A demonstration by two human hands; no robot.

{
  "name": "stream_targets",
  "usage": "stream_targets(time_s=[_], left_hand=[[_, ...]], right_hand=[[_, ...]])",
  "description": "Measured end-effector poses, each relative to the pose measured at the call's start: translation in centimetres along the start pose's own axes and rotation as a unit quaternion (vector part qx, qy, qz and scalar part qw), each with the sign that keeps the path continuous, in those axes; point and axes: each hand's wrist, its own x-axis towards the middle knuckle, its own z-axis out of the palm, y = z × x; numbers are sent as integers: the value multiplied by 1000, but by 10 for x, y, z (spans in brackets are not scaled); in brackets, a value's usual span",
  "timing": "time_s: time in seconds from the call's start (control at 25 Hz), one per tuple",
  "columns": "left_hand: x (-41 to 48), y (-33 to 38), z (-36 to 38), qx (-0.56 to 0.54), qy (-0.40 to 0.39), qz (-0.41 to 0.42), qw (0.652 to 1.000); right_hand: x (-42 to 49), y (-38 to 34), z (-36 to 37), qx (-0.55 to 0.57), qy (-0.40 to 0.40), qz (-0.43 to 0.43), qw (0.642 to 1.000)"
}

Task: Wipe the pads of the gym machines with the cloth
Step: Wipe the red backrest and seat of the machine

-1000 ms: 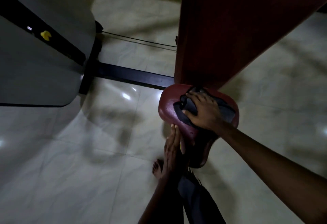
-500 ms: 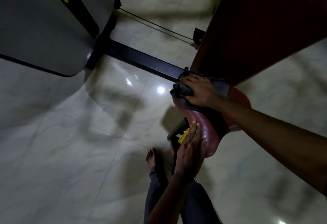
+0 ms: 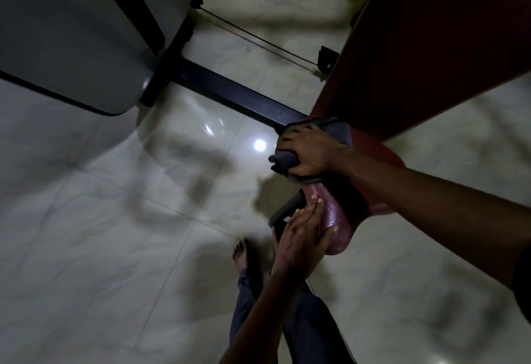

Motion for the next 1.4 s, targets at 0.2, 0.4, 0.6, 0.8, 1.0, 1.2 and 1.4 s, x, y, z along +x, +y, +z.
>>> stream_targets(time_s=[0.2, 0.4, 0.6, 0.8, 1.0, 1.2, 1.4], left_hand=[[0, 1, -3, -1, 9, -7, 1000], [1, 3, -6, 18, 40, 27, 999], [0, 1, -12, 14, 24, 37, 999], [27, -9, -24, 78, -53, 53, 994], [92, -23, -28, 112, -70, 47, 990], [107, -23, -25, 124, -30, 29, 991], [108, -16, -31, 99, -40, 23, 994]], right_hand=[[8, 36, -5, 81, 16, 181, 980], [6, 32, -1, 104, 45, 312, 943], [-6, 30, 1, 102, 35, 212, 971], [-63, 74, 14, 160, 57, 368, 914], [-78, 80, 26, 142, 64, 381, 912], [-91, 93, 25, 197, 81, 370, 904], [-136, 74, 44, 153, 148, 453, 866]])
